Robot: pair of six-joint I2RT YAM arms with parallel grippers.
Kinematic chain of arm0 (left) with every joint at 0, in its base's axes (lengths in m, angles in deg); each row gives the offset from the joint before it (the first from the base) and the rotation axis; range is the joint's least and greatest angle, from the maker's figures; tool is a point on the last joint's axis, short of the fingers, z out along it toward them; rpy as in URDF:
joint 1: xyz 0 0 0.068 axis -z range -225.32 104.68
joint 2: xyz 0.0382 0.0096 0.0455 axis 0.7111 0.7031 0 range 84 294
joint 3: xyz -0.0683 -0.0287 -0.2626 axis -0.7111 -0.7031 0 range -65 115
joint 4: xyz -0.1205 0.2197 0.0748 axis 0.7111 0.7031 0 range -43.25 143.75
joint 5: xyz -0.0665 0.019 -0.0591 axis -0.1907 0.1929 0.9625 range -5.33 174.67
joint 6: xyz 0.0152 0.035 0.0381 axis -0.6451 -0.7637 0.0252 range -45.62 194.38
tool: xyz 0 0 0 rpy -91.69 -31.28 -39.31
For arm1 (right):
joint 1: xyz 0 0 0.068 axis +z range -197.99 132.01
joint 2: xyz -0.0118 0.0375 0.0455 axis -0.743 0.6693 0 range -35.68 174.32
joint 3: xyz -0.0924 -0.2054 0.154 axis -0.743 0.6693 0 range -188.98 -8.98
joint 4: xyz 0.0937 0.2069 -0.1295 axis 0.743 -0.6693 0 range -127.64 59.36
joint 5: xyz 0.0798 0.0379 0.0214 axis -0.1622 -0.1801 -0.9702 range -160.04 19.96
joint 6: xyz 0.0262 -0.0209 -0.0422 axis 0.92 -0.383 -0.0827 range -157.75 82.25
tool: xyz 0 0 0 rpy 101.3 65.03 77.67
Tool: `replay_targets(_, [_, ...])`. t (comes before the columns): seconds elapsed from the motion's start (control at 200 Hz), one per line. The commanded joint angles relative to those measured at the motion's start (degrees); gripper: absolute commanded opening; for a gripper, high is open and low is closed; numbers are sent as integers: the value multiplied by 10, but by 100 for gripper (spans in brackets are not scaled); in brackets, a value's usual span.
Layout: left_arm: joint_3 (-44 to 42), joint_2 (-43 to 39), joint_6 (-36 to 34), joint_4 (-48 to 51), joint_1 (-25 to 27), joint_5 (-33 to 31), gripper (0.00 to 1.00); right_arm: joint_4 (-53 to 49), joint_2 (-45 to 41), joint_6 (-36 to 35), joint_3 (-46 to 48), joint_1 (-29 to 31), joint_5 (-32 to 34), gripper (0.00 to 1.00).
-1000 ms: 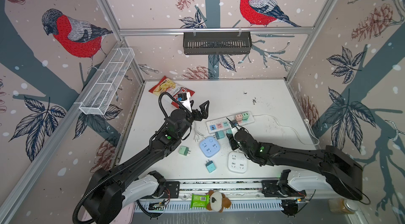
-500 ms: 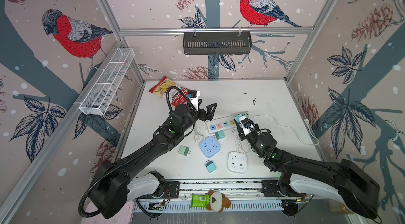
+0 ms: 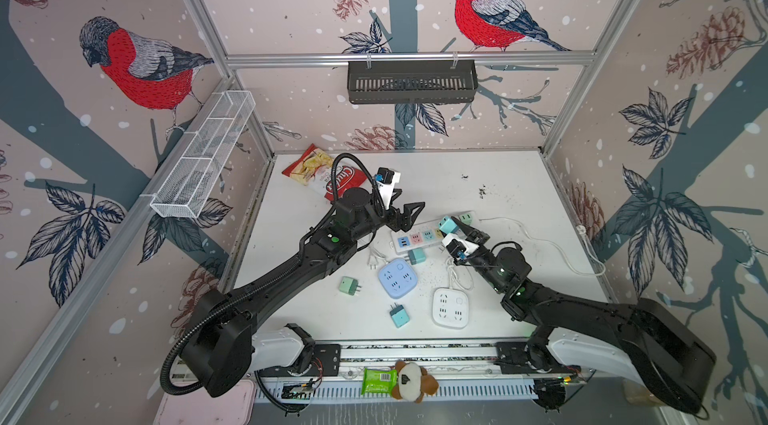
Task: Insert the plug
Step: 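Close the left gripper on the teal charger held by the right gripper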
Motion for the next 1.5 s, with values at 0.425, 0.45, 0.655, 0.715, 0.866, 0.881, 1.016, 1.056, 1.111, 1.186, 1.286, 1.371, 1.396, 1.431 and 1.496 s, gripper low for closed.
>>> replay_targets(0.425, [13, 2, -68, 5, 32, 20, 84, 116, 19, -115, -10, -50, -97, 0])
replay_targets(0.45, [14, 2, -69, 6, 33, 21, 84, 113, 15, -117, -9, -51, -99, 0])
replay_targets(0.655, [18, 7, -78, 8, 37, 41, 83, 101, -25, -125, 6, -57, -105, 0])
replay_targets(0.715, [19, 8, -79, 9, 39, 43, 82, 97, -31, -126, 9, -57, -106, 0])
replay_targets(0.866, [21, 9, -88, 10, 46, 55, 82, 93, -44, -129, 12, -59, -116, 0])
replay_targets(0.881, [22, 10, -89, 11, 47, 56, 82, 92, -44, -129, 12, -59, -118, 0])
replay_targets(1.016, [28, 15, -99, 20, 54, 58, 81, 85, -52, -133, 10, -60, -126, 0])
replay_targets(1.056, [31, 17, -99, 23, 55, 58, 81, 83, -53, -134, 10, -60, -127, 0])
replay_targets(1.111, [33, 20, -100, 24, 55, 58, 81, 80, -55, -134, 9, -60, -130, 0])
replay_targets(1.186, [37, 23, -101, 27, 56, 61, 81, 76, -55, -136, 7, -60, -136, 0])
replay_targets(1.286, [42, 30, -101, 31, 56, 73, 81, 68, -54, -135, 0, -58, -146, 0])
replay_targets(1.371, [48, 37, -102, 35, 59, 89, 80, 61, -54, -138, -3, -56, -158, 0])
replay_targets(1.396, [49, 39, -104, 36, 59, 91, 80, 62, -54, -138, -3, -55, -161, 0])
replay_targets(1.431, [52, 41, -104, 37, 60, 94, 80, 63, -53, -138, -4, -54, -164, 0])
replay_targets(1.496, [56, 47, -106, 43, 62, 101, 80, 59, -51, -140, -8, -53, -165, 0])
